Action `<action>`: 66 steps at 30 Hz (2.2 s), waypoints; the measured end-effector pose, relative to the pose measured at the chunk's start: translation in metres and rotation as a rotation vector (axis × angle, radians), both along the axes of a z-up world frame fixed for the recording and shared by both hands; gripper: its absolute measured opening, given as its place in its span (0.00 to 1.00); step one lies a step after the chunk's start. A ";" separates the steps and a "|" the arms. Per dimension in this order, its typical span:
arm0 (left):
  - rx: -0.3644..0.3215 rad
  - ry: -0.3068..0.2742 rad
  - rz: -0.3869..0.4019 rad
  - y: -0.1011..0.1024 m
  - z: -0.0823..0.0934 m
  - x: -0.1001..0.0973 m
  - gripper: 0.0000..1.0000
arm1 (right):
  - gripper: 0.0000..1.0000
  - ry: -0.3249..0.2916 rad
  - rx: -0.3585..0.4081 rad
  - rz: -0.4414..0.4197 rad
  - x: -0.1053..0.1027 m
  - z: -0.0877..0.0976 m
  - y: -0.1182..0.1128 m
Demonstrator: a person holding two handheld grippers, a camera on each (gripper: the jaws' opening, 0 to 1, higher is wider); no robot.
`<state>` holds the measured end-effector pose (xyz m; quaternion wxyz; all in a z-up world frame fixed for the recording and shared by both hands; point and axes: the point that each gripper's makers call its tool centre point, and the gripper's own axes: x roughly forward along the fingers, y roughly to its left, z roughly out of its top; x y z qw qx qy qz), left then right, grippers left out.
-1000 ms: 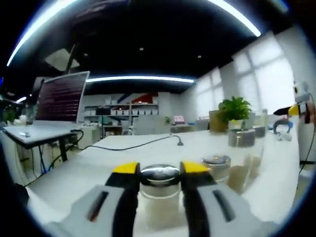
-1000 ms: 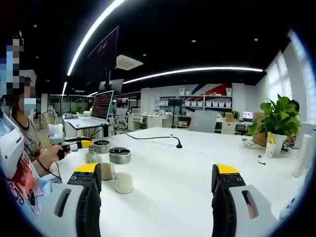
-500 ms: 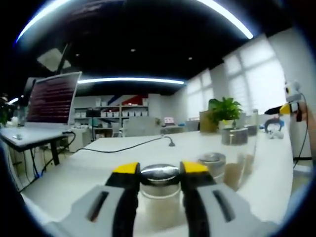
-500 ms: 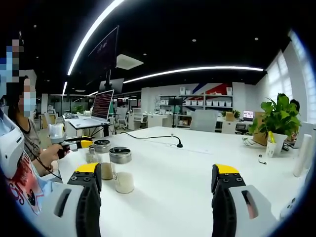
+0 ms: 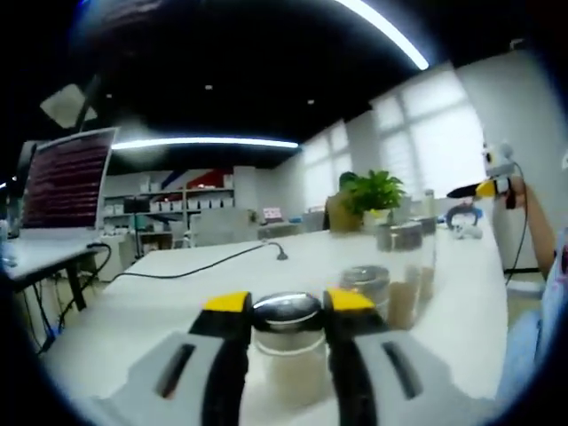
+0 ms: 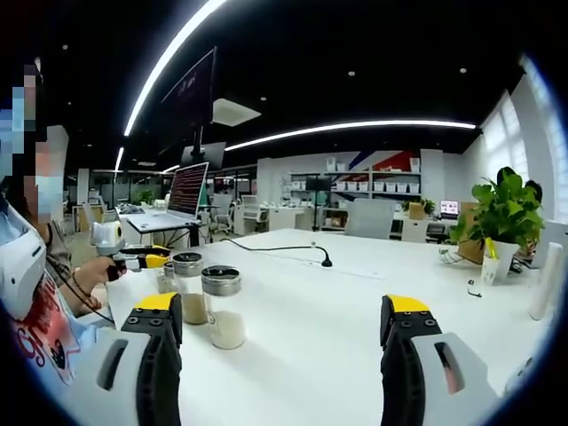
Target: Rotate the seasoning bottle until the label or dispensing opening points toward the visible target arrow and the bottle remains upright within the marked orientation range
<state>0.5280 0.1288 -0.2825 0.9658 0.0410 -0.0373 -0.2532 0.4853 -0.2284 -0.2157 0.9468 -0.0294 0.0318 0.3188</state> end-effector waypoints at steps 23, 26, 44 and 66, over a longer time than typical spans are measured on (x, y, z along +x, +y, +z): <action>0.023 0.005 -0.227 -0.003 0.001 0.002 0.33 | 0.96 0.018 -0.019 -0.018 0.003 -0.006 -0.006; 0.032 0.003 -0.260 -0.004 0.000 0.002 0.33 | 0.96 0.014 -0.015 -0.008 0.003 -0.005 -0.004; 0.074 0.001 -0.431 -0.009 -0.002 0.000 0.34 | 0.96 0.005 -0.010 -0.010 0.001 -0.003 -0.007; 0.146 0.021 -0.452 -0.006 -0.005 0.002 0.59 | 0.96 0.016 -0.016 -0.006 0.002 -0.005 -0.003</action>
